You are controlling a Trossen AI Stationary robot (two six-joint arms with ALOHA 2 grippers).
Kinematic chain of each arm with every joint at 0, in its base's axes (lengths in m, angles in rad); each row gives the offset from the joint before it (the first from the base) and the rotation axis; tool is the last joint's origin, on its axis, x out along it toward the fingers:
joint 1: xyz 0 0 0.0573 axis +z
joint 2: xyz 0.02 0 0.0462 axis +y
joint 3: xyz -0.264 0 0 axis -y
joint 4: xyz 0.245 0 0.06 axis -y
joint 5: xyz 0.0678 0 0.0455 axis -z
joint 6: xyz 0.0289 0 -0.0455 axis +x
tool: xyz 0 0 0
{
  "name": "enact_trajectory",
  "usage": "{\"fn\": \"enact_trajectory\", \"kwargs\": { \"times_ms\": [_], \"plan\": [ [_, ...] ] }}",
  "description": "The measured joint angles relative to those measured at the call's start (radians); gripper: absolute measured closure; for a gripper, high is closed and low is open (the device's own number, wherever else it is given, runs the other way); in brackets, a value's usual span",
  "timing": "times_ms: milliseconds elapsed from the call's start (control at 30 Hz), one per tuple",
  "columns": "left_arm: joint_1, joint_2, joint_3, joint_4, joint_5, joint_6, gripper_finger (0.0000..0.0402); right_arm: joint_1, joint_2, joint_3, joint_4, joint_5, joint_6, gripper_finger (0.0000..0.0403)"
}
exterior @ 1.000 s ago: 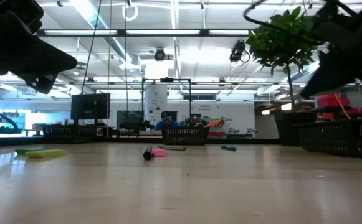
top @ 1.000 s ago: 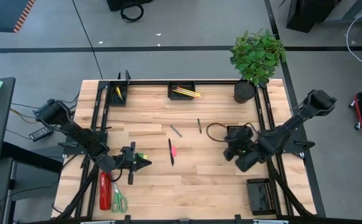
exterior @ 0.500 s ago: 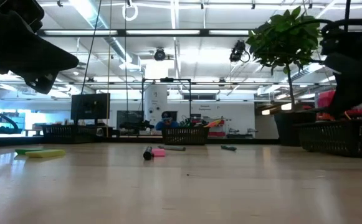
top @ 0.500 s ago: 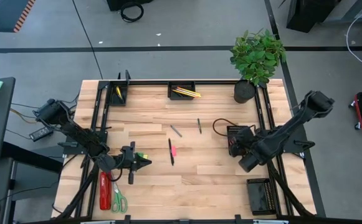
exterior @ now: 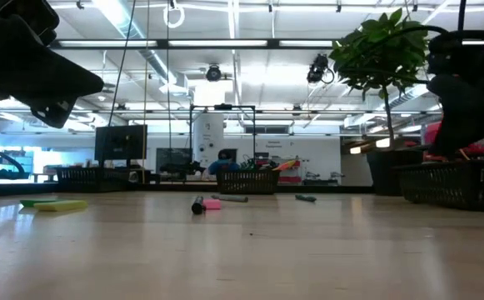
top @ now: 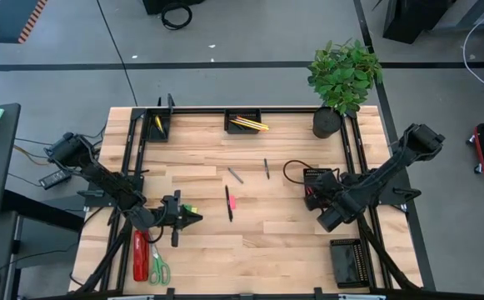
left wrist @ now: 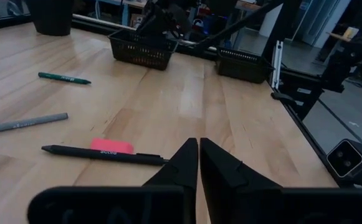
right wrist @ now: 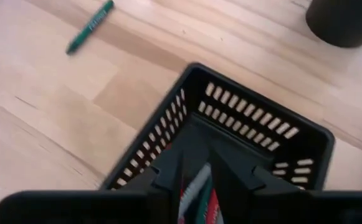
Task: Sort crayons/erasers/pens/pencils in bins
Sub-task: Put the green crayon into the middle right black bin
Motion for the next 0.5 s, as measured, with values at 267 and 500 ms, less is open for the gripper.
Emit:
{"fn": "enact_trajectory", "kwargs": {
  "times_ms": [267,500],
  "plan": [
    [0.0,0.0,0.0,-0.037,0.002,0.006,0.0371,0.0,-0.017,0.0,0.05,0.085,-0.001,0.0273],
    [0.005,0.0,0.0,-0.134,0.047,0.011,0.038,-0.036,-0.018,0.0,0.335,0.263,-0.157,0.0269]
  ]
}}
